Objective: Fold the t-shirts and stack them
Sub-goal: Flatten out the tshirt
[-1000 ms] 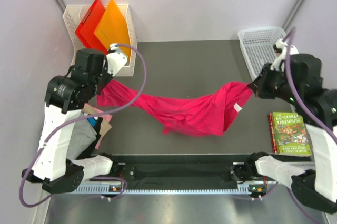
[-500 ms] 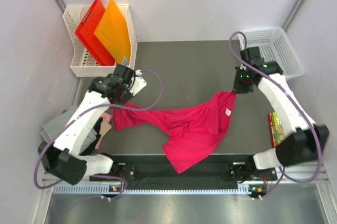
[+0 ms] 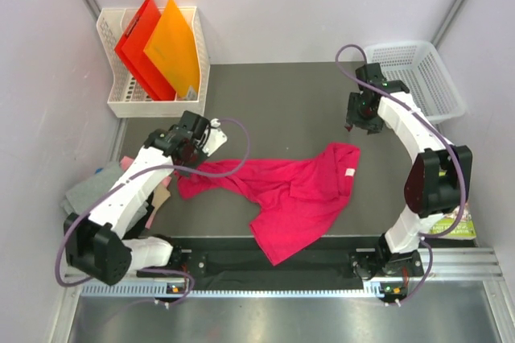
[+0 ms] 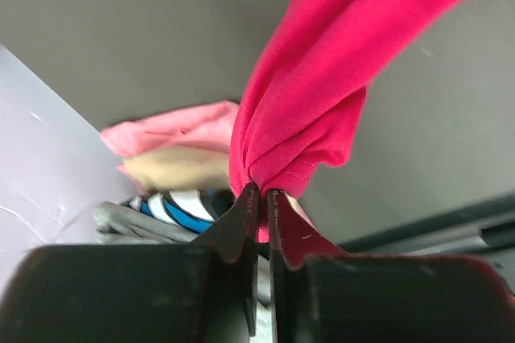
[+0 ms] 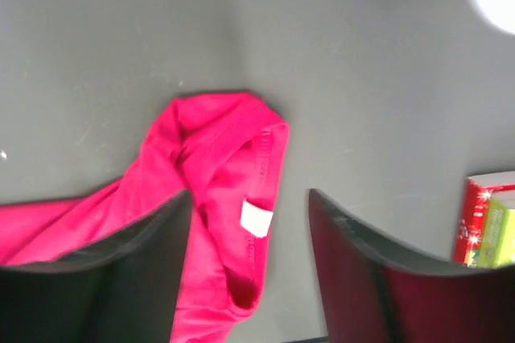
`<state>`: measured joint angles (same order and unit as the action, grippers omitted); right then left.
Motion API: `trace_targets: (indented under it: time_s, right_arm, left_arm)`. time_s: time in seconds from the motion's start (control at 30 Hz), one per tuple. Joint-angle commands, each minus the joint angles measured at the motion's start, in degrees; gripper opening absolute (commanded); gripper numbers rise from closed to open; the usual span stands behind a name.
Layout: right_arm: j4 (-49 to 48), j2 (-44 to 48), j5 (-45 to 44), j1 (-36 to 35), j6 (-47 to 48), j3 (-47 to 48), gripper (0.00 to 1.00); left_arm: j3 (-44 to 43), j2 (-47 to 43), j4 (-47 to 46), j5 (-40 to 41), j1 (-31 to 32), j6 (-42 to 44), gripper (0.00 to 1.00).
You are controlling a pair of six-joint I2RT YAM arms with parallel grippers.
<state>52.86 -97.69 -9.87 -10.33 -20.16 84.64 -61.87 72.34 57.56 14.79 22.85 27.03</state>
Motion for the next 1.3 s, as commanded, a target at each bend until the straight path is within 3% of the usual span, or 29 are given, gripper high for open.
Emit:
trace_targets:
  time_s: [0.0, 0.13, 0.37, 0.43, 0.47, 0.57, 0.73, 0.93, 1.27]
  right_arm:
    - [1.54, 3.9, -6.38, -0.66, 0.83, 2.2, 0.64]
    - [3.3, 9.79, -3.42, -1.62, 0.39, -2.09, 0.68]
    - [1.9, 17.52, 8.62, -8.91, -5.13, -18.61, 0.65]
    - [-1.35, 18.06, 9.6, -11.98, -6.72, -24.48, 0.65]
    - [-2.23, 17.71, 11.43, -12.87, -7.86, -25.92, 0.65]
    - [-4.6, 15.87, 11.89, -14.81, -9.1, -29.61, 0.64]
    - [-7.16, 15.07, 12.33, -15.07, -9.37, -31.73, 0.58]
    - [-8.39, 13.93, 12.33, -15.07, -9.72, -32.17, 0.47]
    - [-9.88, 12.96, 13.47, -15.07, -9.98, -33.31, 0.13]
  left_arm:
    - [0.77, -6.66, 6.94, -5.11, -0.18, -1.01, 0.13]
    - [3.94, -11.68, 10.99, -5.73, -0.18, -1.1, 0.24]
    - [8.07, -14.51, 10.91, -7.14, -0.18, -4.08, 0.25]
    - [8.16, -13.63, 10.82, -8.1, -0.18, -4.79, 0.26]
    - [8.25, -13.45, 10.73, -8.45, -0.26, -4.96, 0.32]
    - [8.34, -12.75, 9.68, -8.46, -0.18, -4.97, 0.38]
    - [9.39, -11.69, 7.05, -6.45, -0.26, -4.79, 0.39]
    - [14.58, -12.04, 2.56, -3.45, -0.26, -3.65, 0.4]
    - [22.4, -10.64, -5.17, 1.12, -0.35, -3.65, 0.45]
